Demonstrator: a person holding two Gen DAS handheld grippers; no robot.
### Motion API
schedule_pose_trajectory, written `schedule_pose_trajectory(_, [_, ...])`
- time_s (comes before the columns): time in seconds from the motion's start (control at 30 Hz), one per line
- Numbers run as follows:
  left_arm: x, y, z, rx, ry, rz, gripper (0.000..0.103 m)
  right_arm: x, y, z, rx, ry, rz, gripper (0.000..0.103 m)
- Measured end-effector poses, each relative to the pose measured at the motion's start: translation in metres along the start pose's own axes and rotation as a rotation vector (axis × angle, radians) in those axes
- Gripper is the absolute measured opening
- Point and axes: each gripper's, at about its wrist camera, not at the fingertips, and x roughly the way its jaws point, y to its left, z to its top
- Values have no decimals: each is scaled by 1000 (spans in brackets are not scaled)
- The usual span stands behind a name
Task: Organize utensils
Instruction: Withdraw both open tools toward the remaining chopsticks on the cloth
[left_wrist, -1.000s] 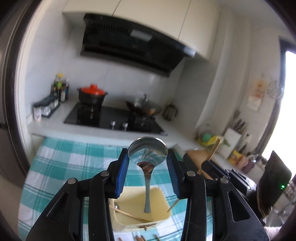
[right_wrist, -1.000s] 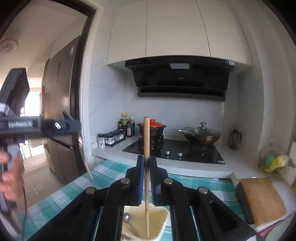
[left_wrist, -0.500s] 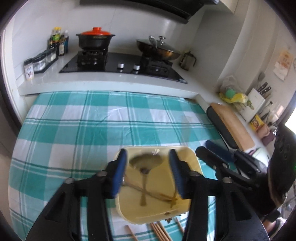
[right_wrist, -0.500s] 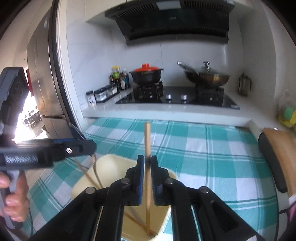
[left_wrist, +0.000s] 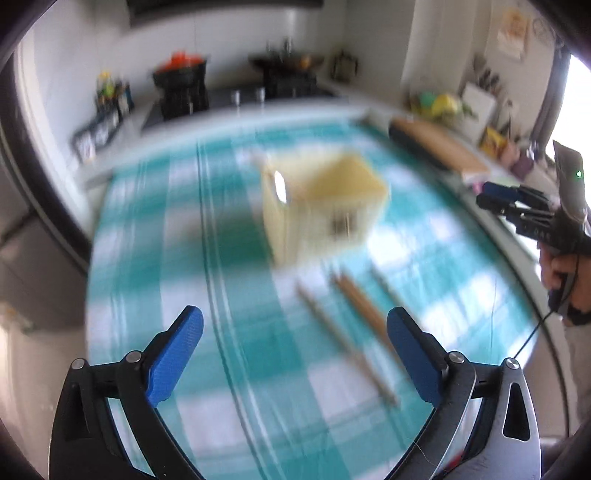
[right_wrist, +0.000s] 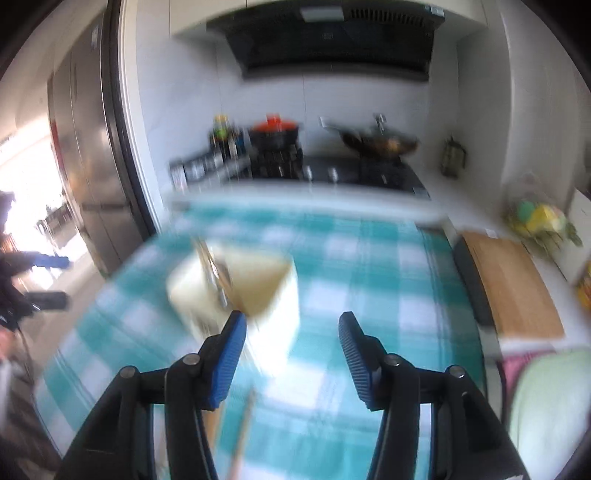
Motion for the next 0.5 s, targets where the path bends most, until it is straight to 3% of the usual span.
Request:
schedule_pose_trajectory(0.13, [33,-10,-69,-86,23,1,100,13,4,-88,13,94,-36,53])
schedule_pose_trajectory(0.27, [65,-15,-106,-208,46,-36,99,32,16,-162,39,158,-72,53])
schedule_pose_trajectory(0.37, [79,-20,-115,-203,18,44,99,38,18,-184,80,158,-101,53])
schedule_pose_trajectory(0.43, [84,-20,-116,-187,-19,129,99,39,17,-188,102,144,-115,53])
schedule_pose_trajectory(0.5, [90,-12,-116,-212,-41,168,99,40,16,-190,122,142,-134,53])
